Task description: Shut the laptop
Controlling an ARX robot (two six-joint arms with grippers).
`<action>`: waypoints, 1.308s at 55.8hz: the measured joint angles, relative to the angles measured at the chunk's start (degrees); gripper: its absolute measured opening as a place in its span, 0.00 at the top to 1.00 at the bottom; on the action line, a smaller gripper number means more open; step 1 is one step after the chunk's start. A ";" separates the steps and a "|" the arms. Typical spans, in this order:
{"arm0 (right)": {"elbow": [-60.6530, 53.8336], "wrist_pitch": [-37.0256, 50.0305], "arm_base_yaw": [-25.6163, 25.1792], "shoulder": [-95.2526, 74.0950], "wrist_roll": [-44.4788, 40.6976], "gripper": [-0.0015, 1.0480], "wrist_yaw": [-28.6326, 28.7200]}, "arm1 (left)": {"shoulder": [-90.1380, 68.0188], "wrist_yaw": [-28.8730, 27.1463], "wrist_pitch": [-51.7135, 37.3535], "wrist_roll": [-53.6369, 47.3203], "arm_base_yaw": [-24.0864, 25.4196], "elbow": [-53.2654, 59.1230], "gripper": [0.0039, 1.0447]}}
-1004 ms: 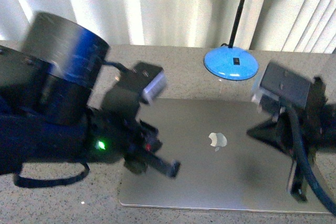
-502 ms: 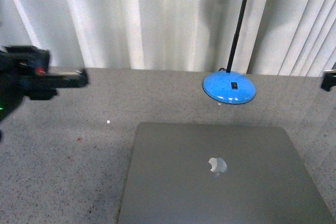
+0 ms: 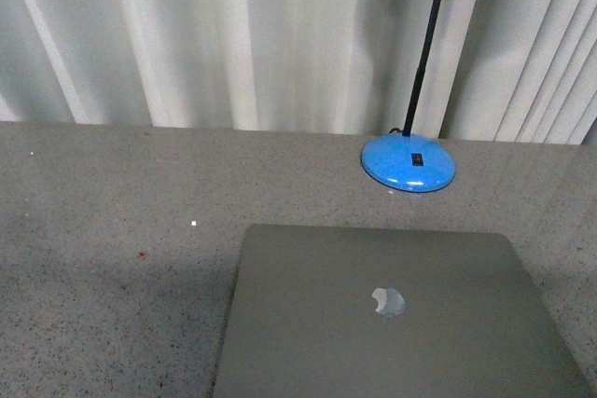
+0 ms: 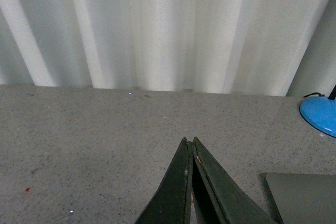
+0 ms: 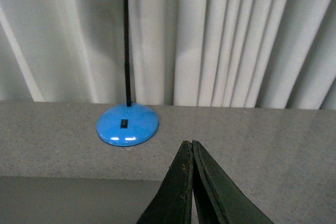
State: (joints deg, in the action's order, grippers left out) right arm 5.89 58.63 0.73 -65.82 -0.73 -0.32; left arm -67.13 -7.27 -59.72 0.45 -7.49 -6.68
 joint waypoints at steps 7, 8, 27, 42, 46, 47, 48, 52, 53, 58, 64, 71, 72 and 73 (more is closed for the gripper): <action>-2.43 -5.44 -0.61 8.02 0.11 0.97 0.20 | 8.13 1.95 5.60 -0.02 1.79 2.73 0.97; -2.64 -6.14 -0.61 8.96 0.09 0.97 0.22 | 9.09 2.05 6.32 0.00 1.97 3.02 0.97; -5.33 -20.17 -0.66 26.08 0.11 0.97 0.26 | 26.67 7.17 20.46 -0.04 7.32 5.07 0.97; -5.55 -28.72 -0.66 35.60 0.11 0.97 0.31 | 36.30 7.17 29.18 -0.04 7.34 5.14 0.97; -5.55 -30.95 -0.66 37.83 0.11 0.97 0.31 | 38.60 7.17 31.41 -0.04 7.34 5.14 0.97; -5.55 -31.56 -0.66 38.47 0.11 0.97 0.31 | 39.26 7.17 32.02 -0.04 7.34 5.14 0.97; -5.55 -32.15 -0.66 39.08 0.11 0.97 0.33 | 39.87 7.17 32.61 -0.02 7.34 5.14 0.97; -5.55 -34.16 -0.66 41.24 0.11 0.97 0.31 | 41.75 7.17 34.38 -0.04 7.34 5.14 0.97; -5.55 -34.42 -0.66 41.53 0.11 0.97 0.33 | 42.32 7.17 34.95 -0.04 7.34 5.14 0.97; -5.55 -36.79 -0.66 44.00 0.11 0.97 0.33 | 44.87 7.17 37.33 -0.04 7.34 5.14 0.97; -5.55 -39.21 -0.66 46.49 0.11 0.97 0.35 | 47.41 7.17 39.82 -0.04 7.34 5.14 0.97; -5.55 -41.81 -0.66 49.13 0.11 0.97 0.35 | 50.07 7.17 42.45 -0.04 7.34 5.14 0.97; -5.55 -42.21 -0.66 49.53 0.11 0.97 0.35 | 50.51 7.17 42.73 -0.04 7.34 5.14 0.97; -5.55 -42.58 -0.66 49.92 0.11 0.97 0.35 | 50.71 7.17 43.06 -0.04 7.34 5.14 0.97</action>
State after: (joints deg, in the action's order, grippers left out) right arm 0.34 16.05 0.08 -15.90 -0.62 0.03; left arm -16.43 -0.10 -16.67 0.40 -0.14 -1.54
